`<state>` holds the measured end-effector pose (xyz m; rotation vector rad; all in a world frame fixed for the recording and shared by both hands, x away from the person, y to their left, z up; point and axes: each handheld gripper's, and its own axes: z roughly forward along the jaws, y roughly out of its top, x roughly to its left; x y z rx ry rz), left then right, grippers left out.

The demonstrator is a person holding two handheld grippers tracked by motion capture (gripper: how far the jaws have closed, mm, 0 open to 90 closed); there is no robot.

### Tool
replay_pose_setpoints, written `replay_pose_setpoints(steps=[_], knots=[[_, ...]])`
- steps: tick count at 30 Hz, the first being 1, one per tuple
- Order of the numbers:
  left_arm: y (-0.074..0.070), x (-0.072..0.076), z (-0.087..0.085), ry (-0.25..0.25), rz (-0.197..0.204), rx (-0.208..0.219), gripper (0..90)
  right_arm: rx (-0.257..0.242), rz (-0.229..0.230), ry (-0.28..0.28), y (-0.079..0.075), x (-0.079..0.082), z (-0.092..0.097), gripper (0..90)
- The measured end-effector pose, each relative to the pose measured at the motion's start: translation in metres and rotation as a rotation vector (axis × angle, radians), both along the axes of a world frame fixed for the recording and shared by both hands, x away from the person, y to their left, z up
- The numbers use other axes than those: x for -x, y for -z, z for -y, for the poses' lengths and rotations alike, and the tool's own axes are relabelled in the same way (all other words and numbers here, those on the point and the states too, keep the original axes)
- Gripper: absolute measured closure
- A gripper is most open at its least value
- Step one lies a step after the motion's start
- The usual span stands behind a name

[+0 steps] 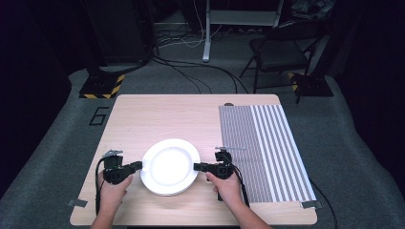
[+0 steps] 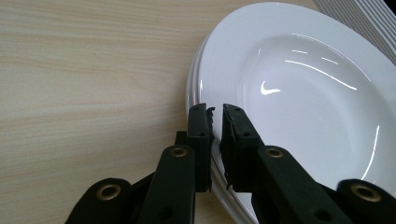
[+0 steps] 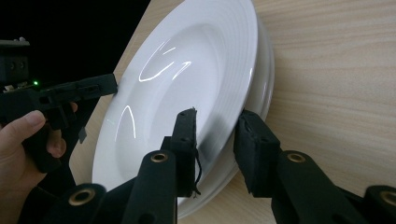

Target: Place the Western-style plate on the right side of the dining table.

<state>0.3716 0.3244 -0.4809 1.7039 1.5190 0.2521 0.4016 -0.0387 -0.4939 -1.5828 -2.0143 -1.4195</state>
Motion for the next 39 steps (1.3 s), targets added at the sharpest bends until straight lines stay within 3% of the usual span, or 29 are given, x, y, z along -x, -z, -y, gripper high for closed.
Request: replay_pose_setpoints(steps=[5,8,12,19,26,39], knots=[[0.0,0.0,0.0,-0.002,0.001,0.001,82.0,-0.015,-0.013,0.003,0.001,-0.001,0.0,69.2],[0.001,0.0,-0.001,-0.005,0.002,0.009,82.1,-0.017,-0.02,0.008,0.002,-0.002,0.001,73.8],[0.001,0.0,-0.001,-0.002,0.003,0.01,82.2,-0.069,-0.066,0.003,0.003,-0.005,0.005,76.1],[0.001,0.0,-0.001,-0.004,0.007,0.011,82.2,-0.089,-0.086,0.012,0.005,-0.006,0.006,77.0],[0.002,0.001,0.0,-0.008,0.012,0.021,81.2,-0.178,-0.196,0.042,0.013,-0.011,0.011,80.1],[0.003,0.001,-0.002,-0.008,0.013,0.03,81.1,-0.276,-0.268,0.073,0.019,-0.015,0.015,84.3]])
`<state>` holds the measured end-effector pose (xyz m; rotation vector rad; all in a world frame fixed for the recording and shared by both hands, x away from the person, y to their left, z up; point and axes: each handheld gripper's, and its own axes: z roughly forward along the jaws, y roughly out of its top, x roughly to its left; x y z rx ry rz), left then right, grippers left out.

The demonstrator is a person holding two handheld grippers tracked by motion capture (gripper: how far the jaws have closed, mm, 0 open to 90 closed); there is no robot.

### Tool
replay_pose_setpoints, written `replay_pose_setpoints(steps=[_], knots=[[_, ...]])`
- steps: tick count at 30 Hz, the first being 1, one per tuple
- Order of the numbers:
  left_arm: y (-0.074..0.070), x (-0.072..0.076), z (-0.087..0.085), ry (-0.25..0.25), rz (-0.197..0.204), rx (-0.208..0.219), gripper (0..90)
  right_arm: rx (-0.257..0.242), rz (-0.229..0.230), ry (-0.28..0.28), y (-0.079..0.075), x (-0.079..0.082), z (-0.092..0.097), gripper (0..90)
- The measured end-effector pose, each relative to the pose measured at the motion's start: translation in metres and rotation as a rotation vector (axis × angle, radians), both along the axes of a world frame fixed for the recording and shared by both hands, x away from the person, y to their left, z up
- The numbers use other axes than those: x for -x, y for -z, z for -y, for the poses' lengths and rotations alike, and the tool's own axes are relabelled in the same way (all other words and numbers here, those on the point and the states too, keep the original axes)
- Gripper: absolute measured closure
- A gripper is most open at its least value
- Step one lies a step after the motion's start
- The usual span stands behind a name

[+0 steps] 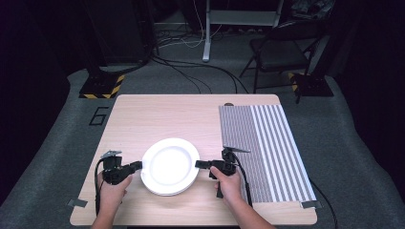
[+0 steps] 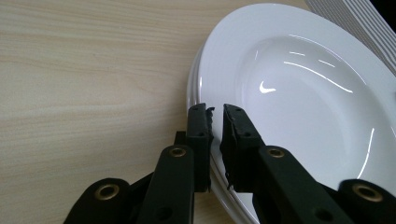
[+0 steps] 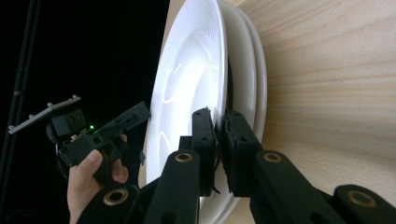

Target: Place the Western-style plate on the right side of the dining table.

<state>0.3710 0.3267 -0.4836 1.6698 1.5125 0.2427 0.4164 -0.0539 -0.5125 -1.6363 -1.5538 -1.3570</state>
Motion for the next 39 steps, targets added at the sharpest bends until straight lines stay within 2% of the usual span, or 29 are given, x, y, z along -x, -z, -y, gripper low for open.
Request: replay_pose_setpoints(steps=[4,7,14,21,25,27,31,35,39], knots=[[0.0,0.0,0.001,0.007,0.005,0.006,77.3,-0.01,-0.008,0.008,0.0,0.001,0.001,84.6],[0.0,0.0,0.002,0.005,0.005,0.007,76.3,-0.016,0.007,0.023,-0.002,0.002,0.004,85.5],[0.001,-0.001,0.002,0.011,0.0,-0.007,72.4,-0.046,-0.003,0.05,-0.004,0.0,0.012,86.5],[-0.003,0.0,0.004,-0.001,0.031,0.002,69.3,-0.047,0.008,0.053,-0.007,0.002,0.015,86.2],[-0.003,0.0,0.009,0.019,0.047,0.016,67.0,-0.035,0.024,0.048,-0.01,0.003,0.016,86.2],[-0.003,-0.001,0.011,0.03,0.043,0.018,66.2,-0.03,0.039,0.049,-0.009,0.003,0.016,86.2],[0.0,-0.004,0.012,0.035,0.038,0.031,64.2,-0.033,0.032,0.048,-0.011,0.005,0.017,86.2],[0.002,-0.007,0.013,0.04,0.028,0.042,63.4,-0.069,0.03,0.045,-0.006,0.005,0.019,86.2],[0.004,-0.008,0.014,0.048,0.026,0.052,62.7,-0.072,0.042,0.04,-0.005,0.005,0.02,86.0]])
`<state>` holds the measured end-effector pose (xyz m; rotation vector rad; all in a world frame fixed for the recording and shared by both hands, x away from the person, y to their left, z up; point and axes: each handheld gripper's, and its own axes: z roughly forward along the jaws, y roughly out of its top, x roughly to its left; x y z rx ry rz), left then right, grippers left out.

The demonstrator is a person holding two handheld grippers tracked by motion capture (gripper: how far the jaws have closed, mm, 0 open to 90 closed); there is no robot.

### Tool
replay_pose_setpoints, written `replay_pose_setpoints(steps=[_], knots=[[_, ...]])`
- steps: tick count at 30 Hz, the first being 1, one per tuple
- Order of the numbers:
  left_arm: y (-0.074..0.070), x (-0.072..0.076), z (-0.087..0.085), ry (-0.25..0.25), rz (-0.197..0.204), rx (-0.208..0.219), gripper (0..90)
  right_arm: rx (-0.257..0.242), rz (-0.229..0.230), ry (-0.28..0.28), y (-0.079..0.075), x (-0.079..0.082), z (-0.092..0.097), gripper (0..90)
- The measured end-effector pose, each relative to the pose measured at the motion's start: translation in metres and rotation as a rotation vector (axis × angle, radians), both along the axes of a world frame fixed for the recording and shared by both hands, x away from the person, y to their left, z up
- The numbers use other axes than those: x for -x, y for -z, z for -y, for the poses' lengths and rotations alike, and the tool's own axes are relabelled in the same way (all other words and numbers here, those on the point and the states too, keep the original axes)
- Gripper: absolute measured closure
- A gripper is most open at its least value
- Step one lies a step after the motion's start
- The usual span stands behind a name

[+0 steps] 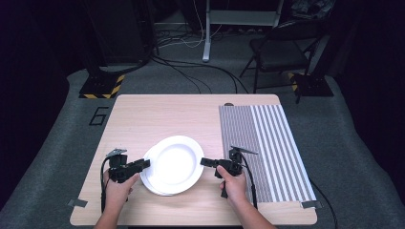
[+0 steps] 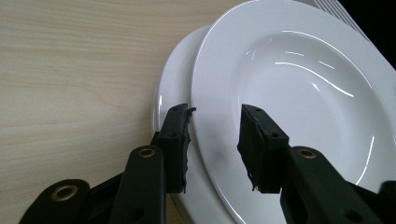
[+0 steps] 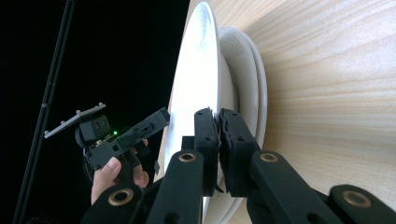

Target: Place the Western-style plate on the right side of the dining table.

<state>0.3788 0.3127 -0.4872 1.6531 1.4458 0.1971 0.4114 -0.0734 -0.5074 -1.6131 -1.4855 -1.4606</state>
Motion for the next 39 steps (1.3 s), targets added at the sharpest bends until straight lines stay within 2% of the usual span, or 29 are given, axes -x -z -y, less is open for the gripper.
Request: replay_pose_setpoints(steps=[2,8,12,16,19,22,26,28,33,35,39], knots=[[0.001,-0.001,0.001,0.006,-0.012,0.028,61.6,-0.001,-0.01,0.002,0.0,0.0,0.0,86.1],[0.002,-0.002,0.001,0.006,-0.014,0.035,60.8,-0.003,-0.001,0.003,0.001,0.001,0.0,86.1],[0.003,-0.004,0.0,-0.002,-0.026,0.077,61.3,-0.01,-0.011,0.004,0.002,0.001,0.001,86.2],[0.004,-0.005,-0.001,0.0,-0.027,0.077,62.4,-0.009,-0.01,0.009,0.002,0.002,0.0,86.2],[0.006,-0.006,0.001,-0.004,-0.036,0.095,65.7,-0.007,-0.008,0.01,0.005,0.001,0.001,86.2],[0.005,-0.005,0.001,-0.005,-0.03,0.061,67.3,-0.011,-0.005,0.015,0.006,0.001,0.001,86.2],[0.006,-0.004,0.001,-0.022,-0.036,0.099,67.5,-0.012,-0.004,0.015,0.006,0.002,0.001,85.9],[0.006,-0.003,-0.001,-0.013,-0.039,0.096,67.7,-0.008,-0.002,0.017,0.006,0.001,0.001,85.1],[0.006,-0.003,-0.002,-0.023,-0.047,0.109,68.1,0.066,0.038,0.012,0.001,0.003,-0.004,82.2],[0.006,-0.003,-0.003,-0.019,-0.047,0.107,68.1,0.08,0.042,0.0,-0.001,0.004,-0.005,77.3],[0.006,-0.003,-0.004,-0.022,-0.049,0.114,68.4,0.176,0.081,-0.024,-0.007,0.008,-0.01,76.0]])
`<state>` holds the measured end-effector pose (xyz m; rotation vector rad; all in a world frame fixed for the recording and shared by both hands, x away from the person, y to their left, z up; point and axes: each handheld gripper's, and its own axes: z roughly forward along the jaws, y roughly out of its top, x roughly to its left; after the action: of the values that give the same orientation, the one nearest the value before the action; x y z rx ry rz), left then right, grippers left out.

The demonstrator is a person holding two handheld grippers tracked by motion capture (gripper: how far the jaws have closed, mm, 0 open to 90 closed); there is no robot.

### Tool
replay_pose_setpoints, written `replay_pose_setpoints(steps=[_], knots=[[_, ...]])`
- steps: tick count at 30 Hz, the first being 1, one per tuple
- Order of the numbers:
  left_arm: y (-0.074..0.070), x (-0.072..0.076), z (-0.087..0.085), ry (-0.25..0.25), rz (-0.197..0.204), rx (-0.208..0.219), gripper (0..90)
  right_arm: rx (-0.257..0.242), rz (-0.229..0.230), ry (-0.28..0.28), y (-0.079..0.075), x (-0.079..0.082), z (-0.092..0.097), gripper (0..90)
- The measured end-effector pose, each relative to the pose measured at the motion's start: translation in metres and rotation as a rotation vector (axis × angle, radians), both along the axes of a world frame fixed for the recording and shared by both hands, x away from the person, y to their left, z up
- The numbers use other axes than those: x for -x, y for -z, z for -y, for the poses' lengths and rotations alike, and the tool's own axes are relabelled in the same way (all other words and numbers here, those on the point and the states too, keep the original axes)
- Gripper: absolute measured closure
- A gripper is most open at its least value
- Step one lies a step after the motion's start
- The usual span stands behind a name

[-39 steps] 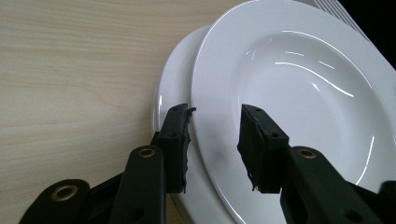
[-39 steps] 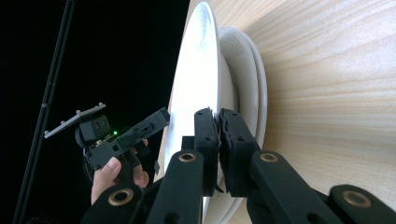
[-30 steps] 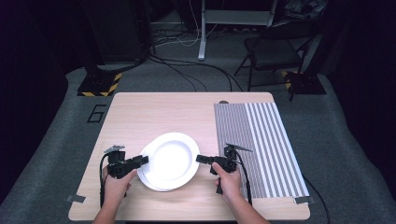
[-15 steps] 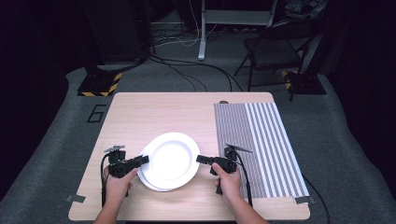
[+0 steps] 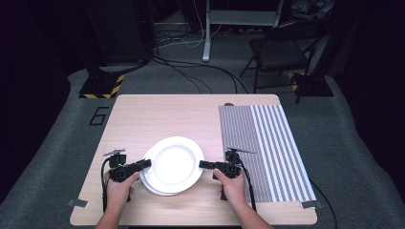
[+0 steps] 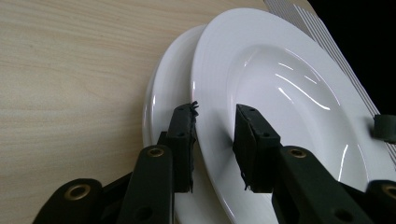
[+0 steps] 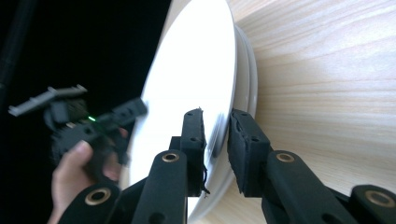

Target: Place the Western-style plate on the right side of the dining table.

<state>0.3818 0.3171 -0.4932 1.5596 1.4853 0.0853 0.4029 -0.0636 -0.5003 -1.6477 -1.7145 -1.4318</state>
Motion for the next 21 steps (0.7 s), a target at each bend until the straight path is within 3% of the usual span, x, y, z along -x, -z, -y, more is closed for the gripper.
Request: replay_pose_setpoints(steps=[4,9,13,20,21], knots=[[0.0,0.0,0.0,-0.001,0.0,0.004,68.4,0.039,0.009,-0.02,-0.003,0.005,-0.003,76.1],[0.0,0.0,0.0,-0.003,-0.002,0.013,68.5,0.021,-0.058,-0.055,-0.002,0.008,-0.006,76.3],[0.001,0.0,-0.001,-0.001,-0.003,0.014,68.7,0.03,-0.063,-0.066,-0.001,0.012,-0.011,76.2],[0.0,0.001,0.001,-0.01,-0.014,0.011,69.1,0.049,-0.04,-0.041,-0.003,0.016,-0.013,76.2],[-0.001,0.001,0.001,-0.006,-0.016,0.01,69.2,0.056,-0.02,-0.036,-0.002,0.016,-0.013,76.2]])
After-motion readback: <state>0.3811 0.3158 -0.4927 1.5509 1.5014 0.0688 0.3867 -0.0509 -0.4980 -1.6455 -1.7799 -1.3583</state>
